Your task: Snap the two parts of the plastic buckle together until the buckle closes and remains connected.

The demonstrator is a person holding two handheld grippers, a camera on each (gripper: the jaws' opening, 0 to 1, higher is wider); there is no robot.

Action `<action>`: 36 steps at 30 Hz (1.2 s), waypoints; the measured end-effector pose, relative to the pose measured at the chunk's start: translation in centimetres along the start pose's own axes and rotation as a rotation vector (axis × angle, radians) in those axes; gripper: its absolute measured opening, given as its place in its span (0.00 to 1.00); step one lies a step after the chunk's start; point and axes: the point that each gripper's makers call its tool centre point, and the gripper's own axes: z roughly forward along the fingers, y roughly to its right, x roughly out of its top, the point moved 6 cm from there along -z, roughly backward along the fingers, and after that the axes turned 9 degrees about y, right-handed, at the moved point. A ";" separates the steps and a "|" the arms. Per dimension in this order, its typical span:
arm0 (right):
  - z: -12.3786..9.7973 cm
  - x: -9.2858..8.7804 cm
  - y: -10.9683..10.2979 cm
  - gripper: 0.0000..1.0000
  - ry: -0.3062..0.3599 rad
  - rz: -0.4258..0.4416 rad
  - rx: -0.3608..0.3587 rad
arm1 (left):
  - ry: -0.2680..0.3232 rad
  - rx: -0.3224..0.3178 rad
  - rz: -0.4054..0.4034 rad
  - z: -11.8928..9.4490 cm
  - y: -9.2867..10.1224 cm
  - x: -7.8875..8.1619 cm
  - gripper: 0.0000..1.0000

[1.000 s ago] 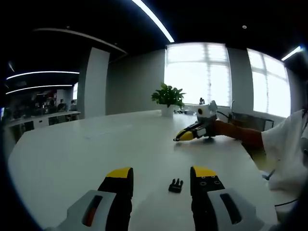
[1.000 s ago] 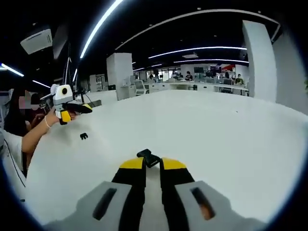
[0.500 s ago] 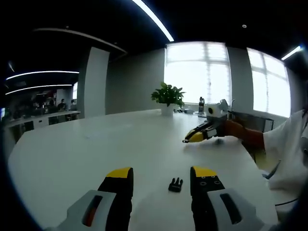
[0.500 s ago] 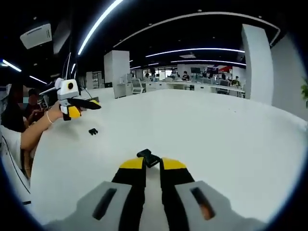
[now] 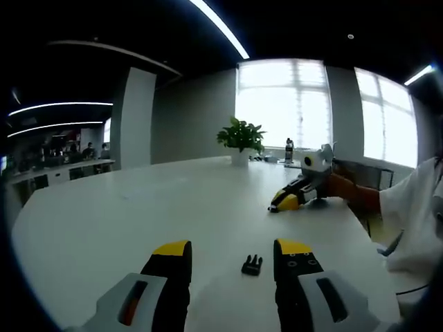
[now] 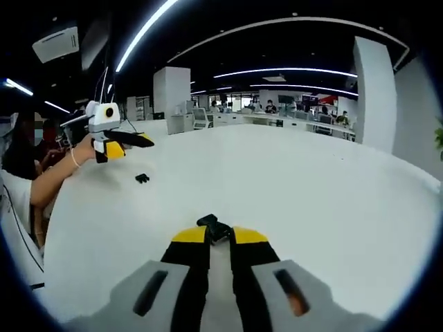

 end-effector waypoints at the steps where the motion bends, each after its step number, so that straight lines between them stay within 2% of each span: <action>1: 0.0 0.0 0.0 0.11 -0.002 -0.003 0.003 | -0.001 -0.002 0.001 0.0 0.0 0.0 0.48; 7: 0.1 -0.1 0.0 0.11 -0.015 -0.023 0.004 | -0.037 -0.049 0.030 0.3 0.9 -0.5 0.48; 11: 0.0 -0.1 0.1 0.12 -0.019 -0.031 0.009 | -0.053 -0.051 0.037 0.3 0.9 -0.8 0.48; 15: -0.1 -0.1 0.2 0.16 -0.019 -0.029 0.005 | -0.050 -0.052 0.032 0.3 0.9 -0.7 0.48; 17: -0.1 -0.1 0.3 0.22 -0.019 -0.030 0.006 | -0.050 -0.053 0.033 0.3 0.9 -0.7 0.48; 20: -0.2 0.0 0.2 0.28 -0.016 -0.049 0.041 | -0.055 -0.054 0.035 0.3 0.9 -0.8 0.48; 28: 0.0 0.1 0.2 0.38 0.018 -0.110 0.168 | -0.084 -0.088 0.051 0.5 1.4 -1.2 0.49; 36: 0.6 0.3 0.6 0.38 0.018 -0.116 0.225 | -0.144 -0.070 0.062 0.8 1.5 -2.3 0.49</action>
